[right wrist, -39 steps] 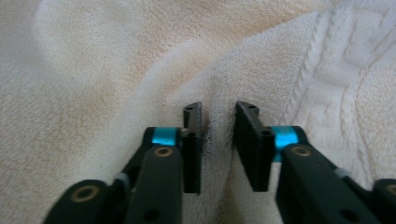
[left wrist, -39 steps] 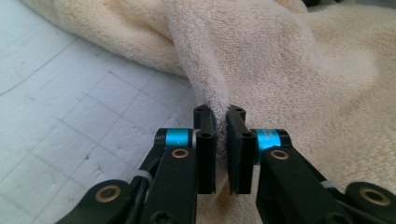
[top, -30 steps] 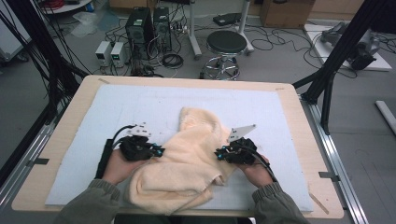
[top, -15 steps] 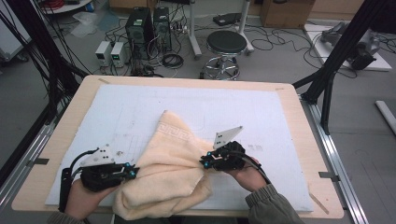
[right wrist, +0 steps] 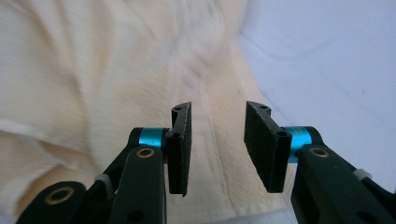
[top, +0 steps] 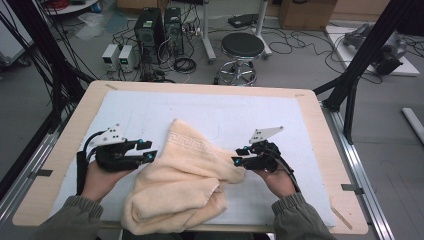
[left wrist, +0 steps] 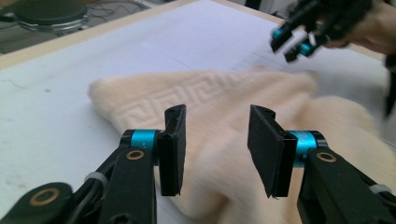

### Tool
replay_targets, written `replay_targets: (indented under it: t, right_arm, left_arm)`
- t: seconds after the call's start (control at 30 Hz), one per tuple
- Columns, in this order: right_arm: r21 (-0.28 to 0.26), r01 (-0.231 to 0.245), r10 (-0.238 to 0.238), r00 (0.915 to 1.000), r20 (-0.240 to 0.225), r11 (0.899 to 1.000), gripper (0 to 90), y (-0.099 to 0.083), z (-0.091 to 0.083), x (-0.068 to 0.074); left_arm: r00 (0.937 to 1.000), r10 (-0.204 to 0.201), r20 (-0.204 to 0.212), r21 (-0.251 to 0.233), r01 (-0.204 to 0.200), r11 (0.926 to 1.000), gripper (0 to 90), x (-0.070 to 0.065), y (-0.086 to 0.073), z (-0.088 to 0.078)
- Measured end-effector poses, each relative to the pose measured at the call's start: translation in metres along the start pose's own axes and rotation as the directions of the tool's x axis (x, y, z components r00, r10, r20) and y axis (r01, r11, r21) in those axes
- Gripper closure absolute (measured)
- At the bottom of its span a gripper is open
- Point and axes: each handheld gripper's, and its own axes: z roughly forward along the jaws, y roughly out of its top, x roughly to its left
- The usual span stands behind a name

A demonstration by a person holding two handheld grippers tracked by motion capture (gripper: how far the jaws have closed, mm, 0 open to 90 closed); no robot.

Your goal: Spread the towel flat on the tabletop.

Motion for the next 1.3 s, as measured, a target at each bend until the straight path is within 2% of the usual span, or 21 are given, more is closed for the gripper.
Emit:
replay_targets:
  t: [0.07, 0.1, 0.13, 0.23, 0.3, 0.33, 0.43, 0.53, 0.57, 0.63, 0.7, 0.77, 0.83, 0.9, 0.93, 1.0, 1.1, 1.17, 1.23, 1.3]
  right_arm:
    - [0.050, -0.005, 0.005, 0.9999, 0.011, 0.999, 58.0, -0.002, 0.012, -0.002]
    - [0.067, 0.001, -0.002, 0.9998, 0.019, 0.998, 56.9, -0.002, 0.016, -0.002]
    - [0.081, 0.000, -0.002, 0.9998, 0.022, 0.997, 56.0, -0.003, 0.020, -0.002]
    - [0.118, 0.003, -0.006, 0.9996, 0.026, 0.993, 54.0, -0.005, 0.034, -0.003]
    - [0.116, 0.007, -0.011, 0.9993, 0.035, 0.993, 54.9, -0.009, 0.038, -0.004]
    - [0.100, 0.001, -0.004, 0.9994, 0.034, 0.995, 56.6, -0.012, 0.039, -0.005]
    - [0.049, -0.012, 0.010, 0.9994, 0.034, 0.999, 61.8, -0.019, 0.037, -0.008]
    - [0.059, 0.021, -0.024, 0.9982, 0.055, 0.998, 67.2, -0.019, 0.038, -0.006]
    - [0.062, 0.026, -0.030, 0.9980, 0.056, 0.998, 69.5, -0.018, 0.038, -0.006]
    - [0.061, 0.030, -0.033, 0.9989, 0.034, 0.998, 80.9, -0.018, 0.038, -0.007]
    - [0.064, 0.039, -0.041, 0.9989, 0.021, 0.997, 84.2, -0.018, 0.038, -0.008]
    - [0.075, 0.065, -0.068, 0.9970, 0.037, 0.995, 85.0, -0.015, 0.037, -0.007]
    - [0.073, 0.069, -0.072, 0.9963, 0.046, 0.995, 85.3, -0.013, 0.035, -0.007]
    - [0.062, 0.077, -0.080, 0.9952, 0.056, 0.995, 85.3, -0.009, 0.031, -0.007]
    - [0.051, 0.085, -0.088, 0.9942, 0.062, 0.995, 85.3, -0.006, 0.027, -0.007]
    - [0.027, 0.090, -0.092, 0.9934, 0.069, 0.996, 85.4, 0.002, 0.019, -0.007]
    - [-0.007, 0.106, -0.105, 0.9916, 0.076, 0.994, 85.4, 0.013, 0.007, -0.005]
    - [0.009, 0.128, -0.129, 0.9879, 0.087, 0.992, 85.3, 0.015, 0.003, -0.003]
    - [0.035, 0.124, -0.127, 0.9876, 0.092, 0.992, 85.2, 0.012, 0.005, -0.007]
    - [0.059, 0.102, -0.107, 0.9897, 0.095, 0.993, 83.3, 0.009, 0.009, -0.012]
  left_arm:
    - [0.9998, 0.011, -0.015, 0.036, -0.010, 0.9993, 55.3, 0.009, -0.004, 0.017]
    - [0.9997, 0.018, -0.015, 0.068, -0.016, 0.9975, 55.2, 0.013, -0.007, 0.026]
    - [0.9997, 0.018, -0.018, 0.109, -0.016, 0.9939, 55.2, 0.018, -0.011, 0.037]
    - [0.9997, 0.024, -0.010, 0.176, -0.022, 0.9841, 54.7, 0.027, -0.019, 0.058]
    - [0.9990, 0.033, -0.031, 0.213, -0.025, 0.9767, 50.5, 0.031, -0.025, 0.069]
    - [0.9995, 0.016, -0.028, 0.222, -0.010, 0.9749, 50.7, 0.035, -0.028, 0.073]
    - [0.9987, -0.034, -0.040, 0.242, 0.042, 0.9693, 53.3, 0.042, -0.034, 0.080]
    - [0.9988, -0.023, -0.043, 0.294, 0.034, 0.9553, 59.1, 0.037, -0.038, 0.088]
    - [0.9984, -0.038, -0.042, 0.288, 0.048, 0.9564, 62.3, 0.035, -0.038, 0.089]
    - [0.9966, -0.067, -0.047, 0.291, 0.078, 0.9535, 74.1, 0.034, -0.037, 0.089]
    - [0.9956, -0.067, -0.066, 0.302, 0.084, 0.9497, 80.3, 0.032, -0.035, 0.087]
    - [0.9938, -0.060, -0.094, 0.309, 0.086, 0.9473, 81.8, 0.028, -0.032, 0.082]
    - [0.9922, -0.060, -0.109, 0.288, 0.089, 0.9533, 82.3, 0.024, -0.031, 0.072]
    - [0.9919, -0.053, -0.116, 0.286, 0.084, 0.9545, 82.4, 0.019, -0.030, 0.059]
    - [0.9912, -0.050, -0.122, 0.269, 0.082, 0.9595, 82.4, 0.017, -0.031, 0.052]
    - [0.9899, -0.086, -0.113, 0.231, 0.111, 0.9666, 82.4, 0.013, -0.033, 0.038]
    - [0.9914, -0.106, -0.077, 0.185, 0.119, 0.9755, 82.1, 0.004, -0.033, 0.023]
    - [0.9933, -0.096, -0.065, 0.173, 0.106, 0.9792, 80.5, 0.000, -0.032, 0.019]
    - [0.9930, -0.095, -0.071, 0.158, 0.105, 0.9818, 75.5, 0.003, -0.031, 0.018]
    - [0.9892, -0.121, -0.083, 0.134, 0.131, 0.9822, 70.4, 0.010, -0.031, 0.021]
